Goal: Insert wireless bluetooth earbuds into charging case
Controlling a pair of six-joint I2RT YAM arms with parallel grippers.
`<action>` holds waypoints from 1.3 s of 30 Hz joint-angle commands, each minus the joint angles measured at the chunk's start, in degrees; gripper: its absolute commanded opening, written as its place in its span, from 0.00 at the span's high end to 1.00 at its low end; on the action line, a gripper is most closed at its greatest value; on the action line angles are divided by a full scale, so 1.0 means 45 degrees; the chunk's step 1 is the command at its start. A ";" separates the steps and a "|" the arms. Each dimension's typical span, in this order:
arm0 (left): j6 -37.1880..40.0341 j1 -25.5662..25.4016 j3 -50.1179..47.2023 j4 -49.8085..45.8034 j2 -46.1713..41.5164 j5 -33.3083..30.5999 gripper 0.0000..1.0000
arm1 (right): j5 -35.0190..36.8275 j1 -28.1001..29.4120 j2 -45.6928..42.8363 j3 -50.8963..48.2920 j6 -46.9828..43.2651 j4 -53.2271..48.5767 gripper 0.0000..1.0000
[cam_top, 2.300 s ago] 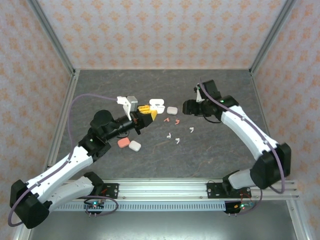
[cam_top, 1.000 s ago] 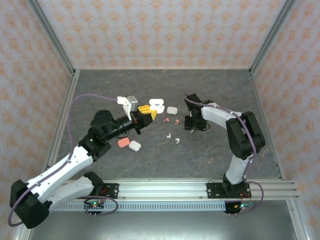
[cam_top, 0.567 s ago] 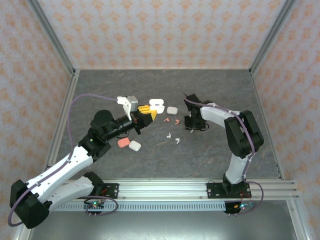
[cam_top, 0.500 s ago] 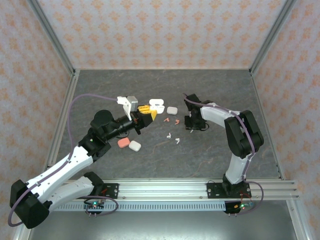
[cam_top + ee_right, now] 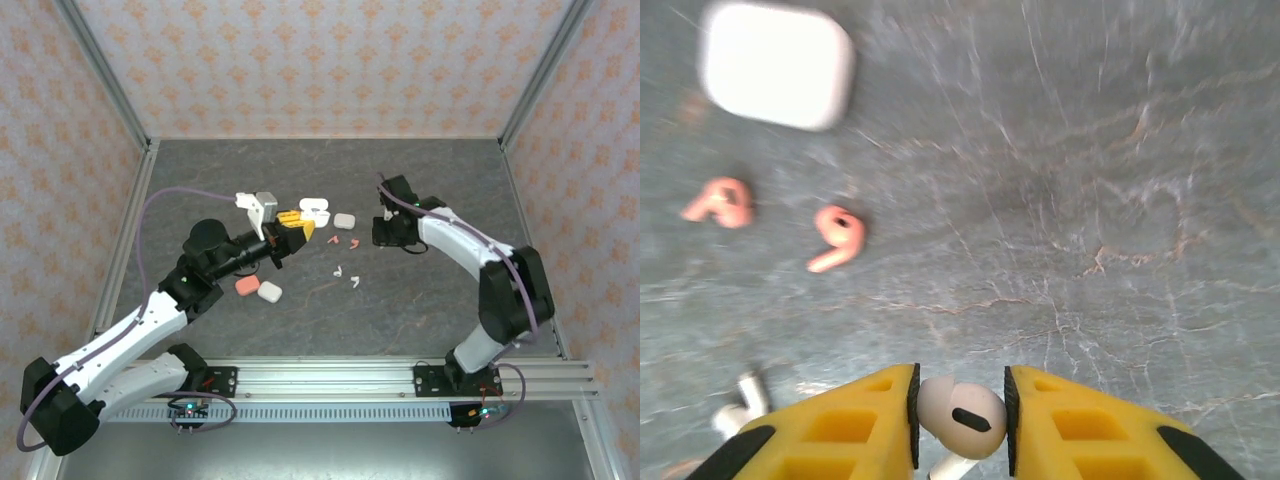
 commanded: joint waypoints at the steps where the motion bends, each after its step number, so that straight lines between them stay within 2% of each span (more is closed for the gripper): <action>1: -0.0054 -0.0136 0.0208 0.0785 0.0130 -0.0143 1.00 | -0.0347 0.0031 -0.1501 0.0230 -0.0425 0.0133 0.72; 8: -0.0202 -0.0330 0.0247 0.1169 0.0528 -0.0140 1.00 | -0.1148 0.0581 -0.4069 0.0406 -0.1092 0.1160 0.72; 18: -0.0192 -0.0561 0.0437 0.1318 0.0959 -0.0126 1.00 | -0.1907 0.1975 -0.6121 0.1069 -0.2034 0.2700 0.72; 30: -0.0115 -0.0737 0.0611 0.1300 0.1193 -0.0193 1.00 | -0.2087 0.3335 -0.6667 0.0989 -0.2321 0.4185 0.72; 39: -0.0085 -0.0771 0.0683 0.1314 0.1263 -0.0215 1.00 | -0.2225 0.3536 -0.6246 0.0978 -0.2181 0.4336 0.72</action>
